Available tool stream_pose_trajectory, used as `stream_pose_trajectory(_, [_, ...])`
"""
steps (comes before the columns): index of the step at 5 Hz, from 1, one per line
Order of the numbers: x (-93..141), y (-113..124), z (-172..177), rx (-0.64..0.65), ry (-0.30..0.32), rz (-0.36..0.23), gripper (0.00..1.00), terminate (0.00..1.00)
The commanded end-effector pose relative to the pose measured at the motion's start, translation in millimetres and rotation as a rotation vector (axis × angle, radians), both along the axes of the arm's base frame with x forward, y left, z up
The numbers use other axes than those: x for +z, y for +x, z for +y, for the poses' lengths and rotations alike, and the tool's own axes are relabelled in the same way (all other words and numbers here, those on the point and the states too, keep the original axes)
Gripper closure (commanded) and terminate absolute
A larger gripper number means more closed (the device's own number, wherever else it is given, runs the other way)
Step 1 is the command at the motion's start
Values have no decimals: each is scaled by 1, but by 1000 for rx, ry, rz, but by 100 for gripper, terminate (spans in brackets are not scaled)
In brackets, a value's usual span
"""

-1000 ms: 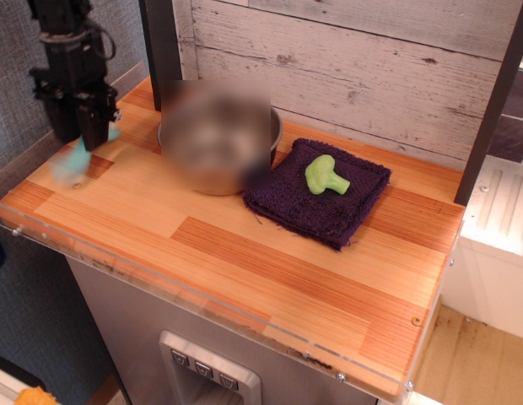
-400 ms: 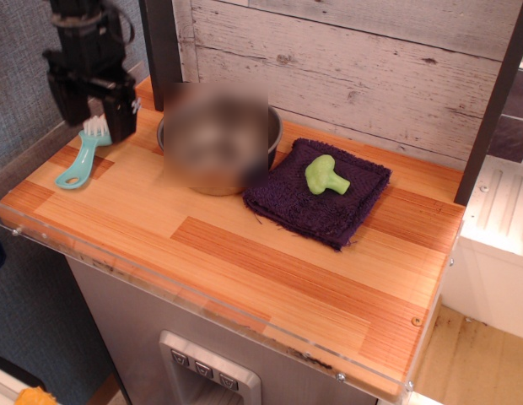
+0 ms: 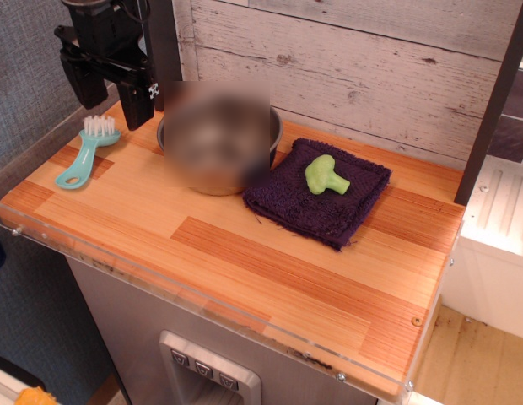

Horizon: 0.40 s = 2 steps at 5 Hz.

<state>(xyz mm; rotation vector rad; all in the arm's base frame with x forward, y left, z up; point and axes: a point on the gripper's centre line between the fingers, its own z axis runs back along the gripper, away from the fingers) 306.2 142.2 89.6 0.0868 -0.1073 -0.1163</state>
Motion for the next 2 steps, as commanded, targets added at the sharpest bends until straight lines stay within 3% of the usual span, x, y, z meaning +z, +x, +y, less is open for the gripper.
stream_pose_trajectory(1, [14,-8,-7,25,8,-37,0,0])
stream_pose_trajectory(2, [14,-8,-7,25,8,-37,0,100])
